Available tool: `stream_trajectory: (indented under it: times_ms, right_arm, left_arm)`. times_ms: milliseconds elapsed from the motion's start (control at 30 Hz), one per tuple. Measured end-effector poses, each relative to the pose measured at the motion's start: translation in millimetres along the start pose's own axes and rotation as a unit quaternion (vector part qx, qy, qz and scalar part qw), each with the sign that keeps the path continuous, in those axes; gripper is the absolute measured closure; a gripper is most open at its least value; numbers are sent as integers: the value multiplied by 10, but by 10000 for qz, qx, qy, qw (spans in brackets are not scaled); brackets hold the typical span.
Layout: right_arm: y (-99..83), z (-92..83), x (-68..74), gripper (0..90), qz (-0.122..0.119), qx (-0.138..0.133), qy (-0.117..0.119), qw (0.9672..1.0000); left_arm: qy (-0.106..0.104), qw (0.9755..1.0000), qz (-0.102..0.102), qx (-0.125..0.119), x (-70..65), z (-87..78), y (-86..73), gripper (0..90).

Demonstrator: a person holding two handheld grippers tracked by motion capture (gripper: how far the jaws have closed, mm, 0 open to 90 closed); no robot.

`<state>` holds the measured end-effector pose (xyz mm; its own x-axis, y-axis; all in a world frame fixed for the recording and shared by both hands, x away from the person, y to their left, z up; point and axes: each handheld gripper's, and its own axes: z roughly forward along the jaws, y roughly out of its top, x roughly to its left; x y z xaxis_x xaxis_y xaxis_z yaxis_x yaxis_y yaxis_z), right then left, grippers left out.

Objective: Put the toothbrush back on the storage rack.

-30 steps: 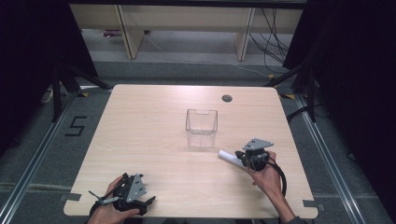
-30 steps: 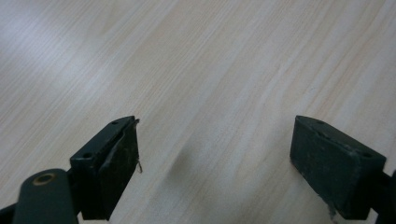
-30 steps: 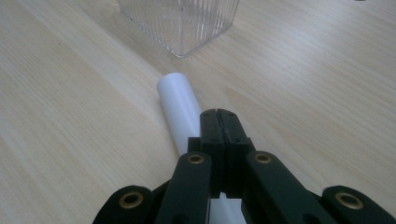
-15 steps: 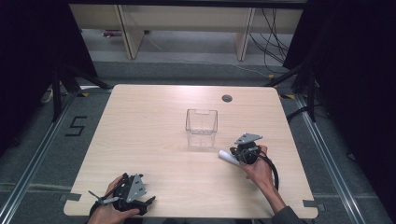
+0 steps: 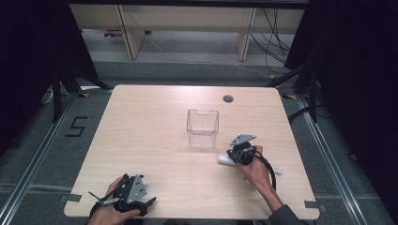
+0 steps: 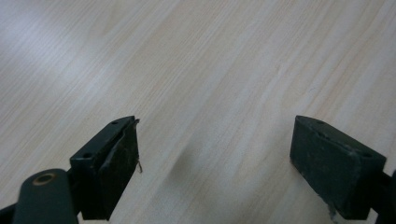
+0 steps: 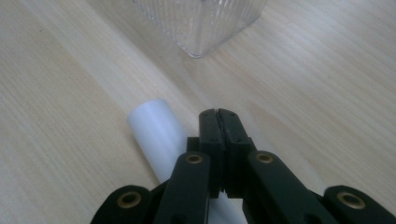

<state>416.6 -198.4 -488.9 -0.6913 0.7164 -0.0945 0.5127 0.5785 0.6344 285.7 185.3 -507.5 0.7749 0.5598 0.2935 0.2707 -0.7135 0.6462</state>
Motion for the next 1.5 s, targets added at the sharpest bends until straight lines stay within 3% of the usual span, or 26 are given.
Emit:
stream_trajectory:
  times_ms: [33,100,233,300,333,433,467,533,667,700,733,767,967,1033,1100,1167,1200,1233,1300,1367,1400,1433,1500]
  right_arm:
    - [-1,19,10,896,6,-64,98,9999]
    - [-6,27,66,895,70,21,24,10000]
    - [3,20,115,894,-23,160,184,9997]
    - [-7,23,130,888,-185,185,192,9995]
    - [-30,13,166,883,-101,157,148,9997]
    - [-46,-15,162,883,-182,245,247,9992]
    - [-64,1,167,883,-257,121,160,9995]
    - [-87,-32,195,878,-168,232,205,9994]
    - [-124,-93,215,874,-374,341,244,9984]
    - [-136,-105,234,874,-272,376,230,9987]
    - [-144,-93,229,874,-397,322,210,9985]
    - [-149,-112,237,874,-298,402,220,9985]
    - [-203,-134,211,876,-403,373,211,9983]
    - [-223,-171,206,877,-317,417,176,9985]
    - [-235,-185,176,877,-438,401,201,9980]
    - [-262,-211,167,877,-336,344,211,9986]
    - [-273,-214,153,877,-405,303,169,9986]
    - [-279,-247,167,877,-189,432,237,9986]
    - [-302,-254,164,877,-202,370,141,9990]
    - [-309,-285,143,877,-260,422,191,9986]
    - [-323,-267,136,877,-332,297,160,9989]
    - [-323,-291,130,877,-269,378,246,9986]
    - [-344,-301,134,877,-185,354,167,9991]
  left_arm:
    - [-5,10000,7,7,0,-2,0,150]
    - [-3,10000,7,8,1,0,-1,150]
    - [-34,10000,-19,4,4,-3,-2,150]
    - [-3,10000,-11,7,2,-2,-2,150]
    - [1,10000,-17,6,0,-3,-3,150]
    - [8,10000,-33,-4,2,-4,-4,150]
    - [3,10000,-41,-3,1,-3,-4,150]
    - [1,10000,-23,4,1,-6,-4,150]
    - [17,10000,-35,-13,5,-9,-5,150]
    - [14,10000,-39,-15,6,-8,-6,150]
    - [11,10000,-29,3,6,-9,-7,150]
    - [13,10000,-21,4,7,-10,-6,150]
    - [26,10000,-26,-5,11,-11,-7,150]
    - [37,10000,-24,-7,10,-10,-6,150]
    - [39,10000,-15,-1,10,-11,-5,151]
    - [6,10000,-35,-11,9,-13,-6,151]
    - [14,10000,-39,-12,8,-11,-6,150]
    - [14,10000,-40,-13,8,-12,-6,150]
    - [45,10000,-24,-4,10,-9,-6,150]
    - [14,10000,-49,-19,8,-11,-7,150]
    - [12,10000,-42,-12,9,-11,-7,150]
    - [10,10000,-36,-6,9,-12,-7,151]
    - [11,10000,-37,-14,8,-11,-6,150]
